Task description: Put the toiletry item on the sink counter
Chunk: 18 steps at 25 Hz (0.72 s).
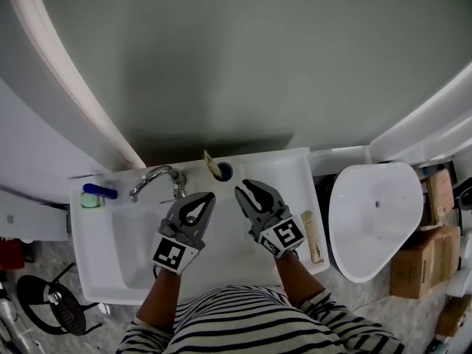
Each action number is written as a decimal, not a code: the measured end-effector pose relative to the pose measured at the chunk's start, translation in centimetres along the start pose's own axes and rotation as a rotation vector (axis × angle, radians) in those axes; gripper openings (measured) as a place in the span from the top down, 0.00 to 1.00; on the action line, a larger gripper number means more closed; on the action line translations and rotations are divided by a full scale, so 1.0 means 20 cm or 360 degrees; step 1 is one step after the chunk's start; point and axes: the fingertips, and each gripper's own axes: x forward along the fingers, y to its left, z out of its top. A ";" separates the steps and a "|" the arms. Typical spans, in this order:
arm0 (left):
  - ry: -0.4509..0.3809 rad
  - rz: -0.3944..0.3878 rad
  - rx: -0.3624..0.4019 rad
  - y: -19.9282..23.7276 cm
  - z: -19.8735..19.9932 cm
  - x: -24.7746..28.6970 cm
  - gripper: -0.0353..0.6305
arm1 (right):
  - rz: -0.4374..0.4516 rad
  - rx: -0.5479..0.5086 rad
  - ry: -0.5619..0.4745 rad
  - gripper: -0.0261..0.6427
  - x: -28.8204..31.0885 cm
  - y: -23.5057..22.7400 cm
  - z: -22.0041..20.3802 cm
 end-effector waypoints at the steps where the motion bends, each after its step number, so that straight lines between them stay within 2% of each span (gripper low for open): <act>1: -0.0004 -0.0004 0.0003 -0.02 0.01 -0.01 0.94 | 0.0000 -0.0010 -0.0009 0.84 -0.02 0.02 0.02; 8: -0.0037 -0.0048 0.0030 -0.15 0.07 -0.11 0.94 | -0.0015 -0.0060 -0.0057 0.91 -0.20 0.14 0.13; 18: -0.0078 -0.0098 0.0012 -0.29 0.15 -0.25 0.94 | -0.0034 -0.0074 -0.0156 0.95 -0.37 0.30 0.30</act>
